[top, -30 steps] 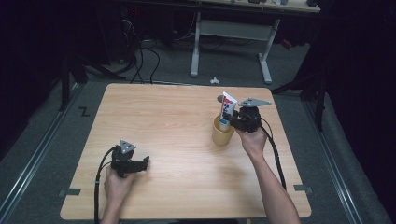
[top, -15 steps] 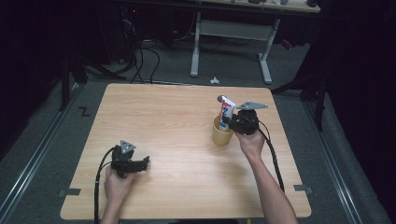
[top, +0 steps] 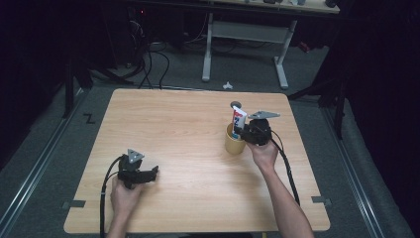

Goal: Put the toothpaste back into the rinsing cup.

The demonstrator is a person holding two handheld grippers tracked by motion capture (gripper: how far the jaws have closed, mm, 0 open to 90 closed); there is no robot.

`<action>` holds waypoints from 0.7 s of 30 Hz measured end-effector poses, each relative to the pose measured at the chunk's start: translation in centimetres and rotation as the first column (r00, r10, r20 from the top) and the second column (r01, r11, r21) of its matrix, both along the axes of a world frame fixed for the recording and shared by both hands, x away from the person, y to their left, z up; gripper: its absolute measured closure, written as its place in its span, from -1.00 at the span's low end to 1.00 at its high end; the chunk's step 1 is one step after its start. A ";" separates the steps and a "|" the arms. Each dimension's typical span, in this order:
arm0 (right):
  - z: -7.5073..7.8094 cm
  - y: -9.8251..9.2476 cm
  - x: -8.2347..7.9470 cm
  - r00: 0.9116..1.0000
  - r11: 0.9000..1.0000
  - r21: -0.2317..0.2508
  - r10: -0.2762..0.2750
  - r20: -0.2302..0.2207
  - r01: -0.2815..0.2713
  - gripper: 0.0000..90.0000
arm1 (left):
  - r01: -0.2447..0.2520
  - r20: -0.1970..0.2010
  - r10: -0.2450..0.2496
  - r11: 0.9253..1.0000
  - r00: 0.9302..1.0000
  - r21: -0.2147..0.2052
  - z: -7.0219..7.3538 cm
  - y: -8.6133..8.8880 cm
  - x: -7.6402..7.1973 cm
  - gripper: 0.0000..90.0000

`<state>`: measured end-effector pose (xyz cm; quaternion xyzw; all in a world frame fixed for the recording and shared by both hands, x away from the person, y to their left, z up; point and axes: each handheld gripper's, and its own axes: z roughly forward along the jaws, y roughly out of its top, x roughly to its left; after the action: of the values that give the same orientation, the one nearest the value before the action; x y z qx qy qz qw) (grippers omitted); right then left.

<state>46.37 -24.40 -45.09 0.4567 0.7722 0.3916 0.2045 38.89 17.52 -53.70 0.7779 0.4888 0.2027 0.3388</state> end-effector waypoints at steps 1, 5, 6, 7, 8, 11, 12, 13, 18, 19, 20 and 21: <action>-0.1 0.1 0.1 1.000 1.000 -0.003 0.002 -0.001 -0.002 0.49 | 0.000 0.000 0.000 1.000 1.000 0.000 0.0 0.0 0.0 -0.68; -0.4 0.2 0.2 1.000 1.000 -0.005 0.003 -0.008 -0.003 0.49 | 0.000 0.000 0.000 1.000 1.000 0.000 0.0 0.0 0.0 -0.68; -0.5 0.3 0.2 1.000 1.000 -0.007 0.003 -0.012 -0.003 0.49 | 0.000 0.000 0.000 1.000 1.000 0.000 0.0 0.0 0.0 -0.68; -0.5 0.3 0.2 1.000 1.000 -0.007 0.003 -0.012 -0.003 0.49 | 0.000 0.000 0.000 1.000 1.000 0.000 0.0 0.0 0.0 -0.68; -0.5 0.3 0.2 1.000 1.000 -0.007 0.003 -0.013 -0.003 0.49 | 0.000 0.000 0.000 1.000 1.000 0.000 0.0 0.0 0.0 -0.68; -0.7 0.3 0.3 1.000 1.000 -0.003 0.001 -0.012 -0.001 0.48 | 0.000 0.000 0.000 1.000 1.000 0.000 0.0 0.0 0.0 -0.68; -0.7 0.3 0.3 1.000 1.000 -0.004 0.002 -0.013 -0.002 0.48 | 0.000 0.000 0.000 1.000 1.000 0.000 0.0 0.0 0.0 -0.68; -0.8 0.3 0.3 1.000 1.000 -0.004 0.000 -0.017 -0.001 0.48 | 0.000 0.000 0.000 1.000 1.000 0.000 0.0 0.0 0.0 -0.68; -0.9 0.3 0.2 1.000 1.000 -0.007 0.000 -0.020 0.000 0.48 | 0.000 0.000 0.000 1.000 1.000 0.000 0.0 0.0 0.0 -0.68; -0.9 0.3 0.2 1.000 1.000 -0.007 0.000 -0.019 0.000 0.48 | 0.000 0.000 0.000 1.000 1.000 0.000 0.0 0.0 0.0 -0.68; -0.9 0.3 0.2 1.000 1.000 -0.006 0.000 -0.018 0.000 0.47 | 0.000 0.000 0.000 1.000 1.000 0.000 0.0 0.0 0.0 -0.68; -0.9 0.2 0.2 1.000 1.000 -0.006 0.001 -0.018 -0.001 0.47 | 0.000 0.000 0.000 1.000 1.000 0.000 0.0 0.0 0.0 -0.68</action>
<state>46.61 -24.15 -46.03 0.4594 0.7752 0.3854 0.1986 38.89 17.51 -53.70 0.7779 0.4888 0.2028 0.3388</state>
